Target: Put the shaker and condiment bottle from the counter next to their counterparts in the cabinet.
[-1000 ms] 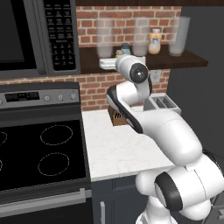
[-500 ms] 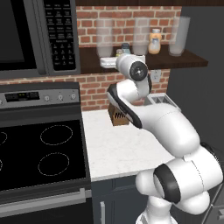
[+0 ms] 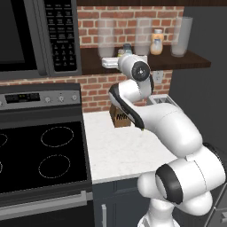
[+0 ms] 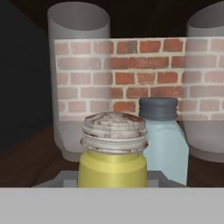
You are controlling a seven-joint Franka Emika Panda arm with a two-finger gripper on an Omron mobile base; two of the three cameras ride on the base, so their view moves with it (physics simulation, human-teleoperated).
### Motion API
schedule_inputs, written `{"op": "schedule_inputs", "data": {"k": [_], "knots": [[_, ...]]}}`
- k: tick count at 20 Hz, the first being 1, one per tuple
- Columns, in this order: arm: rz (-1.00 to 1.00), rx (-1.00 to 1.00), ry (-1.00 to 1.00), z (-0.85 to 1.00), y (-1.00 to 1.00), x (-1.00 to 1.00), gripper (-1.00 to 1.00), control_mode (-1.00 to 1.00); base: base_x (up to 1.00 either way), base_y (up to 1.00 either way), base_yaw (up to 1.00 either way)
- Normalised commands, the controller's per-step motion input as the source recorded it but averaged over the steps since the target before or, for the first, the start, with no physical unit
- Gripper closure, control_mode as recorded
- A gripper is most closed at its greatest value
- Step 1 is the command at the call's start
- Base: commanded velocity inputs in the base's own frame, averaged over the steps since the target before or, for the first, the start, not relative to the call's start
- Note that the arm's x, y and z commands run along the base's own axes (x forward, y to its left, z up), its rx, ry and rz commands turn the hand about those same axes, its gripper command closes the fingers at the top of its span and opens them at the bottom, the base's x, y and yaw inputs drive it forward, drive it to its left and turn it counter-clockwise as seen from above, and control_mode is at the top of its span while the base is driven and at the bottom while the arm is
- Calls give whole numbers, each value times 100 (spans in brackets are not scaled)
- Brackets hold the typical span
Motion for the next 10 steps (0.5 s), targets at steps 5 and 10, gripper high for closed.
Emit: {"op": "schedule_inputs", "data": {"k": [5,10], "knots": [[0,0,-2,-17,0,9,100,-100,0,0,0],[0,0,-6,-17,0,12,100,-100,0,0,0]]}}
